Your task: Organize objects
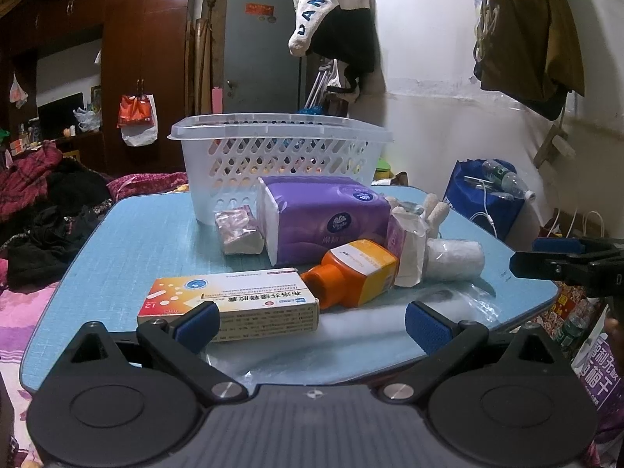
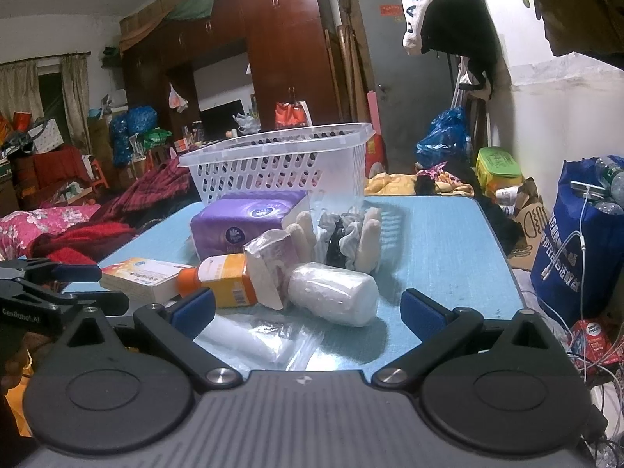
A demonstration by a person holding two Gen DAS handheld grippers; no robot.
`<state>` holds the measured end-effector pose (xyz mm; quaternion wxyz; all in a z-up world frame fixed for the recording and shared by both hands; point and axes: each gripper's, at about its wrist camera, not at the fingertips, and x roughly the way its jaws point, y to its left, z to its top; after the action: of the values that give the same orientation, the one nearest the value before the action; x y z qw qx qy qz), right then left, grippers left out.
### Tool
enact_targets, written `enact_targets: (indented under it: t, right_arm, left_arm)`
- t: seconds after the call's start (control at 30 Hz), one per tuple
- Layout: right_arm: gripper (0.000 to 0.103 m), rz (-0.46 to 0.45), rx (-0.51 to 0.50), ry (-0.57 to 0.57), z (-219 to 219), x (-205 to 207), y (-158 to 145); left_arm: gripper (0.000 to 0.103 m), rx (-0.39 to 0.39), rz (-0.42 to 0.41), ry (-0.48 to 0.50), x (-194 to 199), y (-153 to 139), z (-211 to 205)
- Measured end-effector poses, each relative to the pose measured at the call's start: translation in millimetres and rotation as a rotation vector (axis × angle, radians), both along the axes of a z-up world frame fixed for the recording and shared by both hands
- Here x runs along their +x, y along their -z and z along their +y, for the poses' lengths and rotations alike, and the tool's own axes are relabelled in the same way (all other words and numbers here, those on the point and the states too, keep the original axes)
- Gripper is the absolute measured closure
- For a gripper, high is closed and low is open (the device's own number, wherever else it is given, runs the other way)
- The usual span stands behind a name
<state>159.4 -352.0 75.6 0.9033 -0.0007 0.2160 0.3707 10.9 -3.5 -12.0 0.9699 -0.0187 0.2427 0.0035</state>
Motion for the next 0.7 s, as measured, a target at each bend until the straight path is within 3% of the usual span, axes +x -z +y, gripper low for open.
enact_targets:
  t: [0.7]
  right_arm:
    - [0.000,0.004,-0.003,-0.001,0.1,0.0,0.9]
  left_arm:
    - [0.001,-0.006,-0.005,-0.003,0.1,0.0,1.8]
